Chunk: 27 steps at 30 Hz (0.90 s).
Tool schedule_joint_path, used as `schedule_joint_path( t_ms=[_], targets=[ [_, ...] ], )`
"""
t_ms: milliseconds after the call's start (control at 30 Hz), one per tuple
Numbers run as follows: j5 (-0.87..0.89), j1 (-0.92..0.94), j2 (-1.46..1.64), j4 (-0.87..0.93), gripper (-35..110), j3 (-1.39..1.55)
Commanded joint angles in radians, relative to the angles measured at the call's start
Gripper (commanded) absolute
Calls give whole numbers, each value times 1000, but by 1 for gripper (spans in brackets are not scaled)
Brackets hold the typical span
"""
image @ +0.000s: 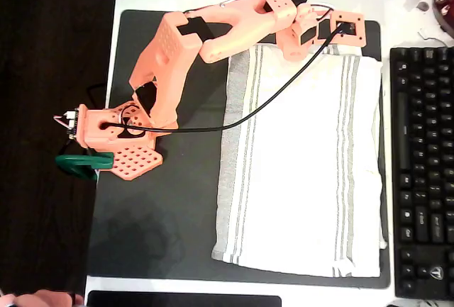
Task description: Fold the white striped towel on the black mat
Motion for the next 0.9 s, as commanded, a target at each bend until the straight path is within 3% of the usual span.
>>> schedule_joint_path(
  t_ms=[0,867],
  targets=[
    [-5,-21,9,6,4,-18],
    [107,-172,57,282,0,-426]
  ],
)
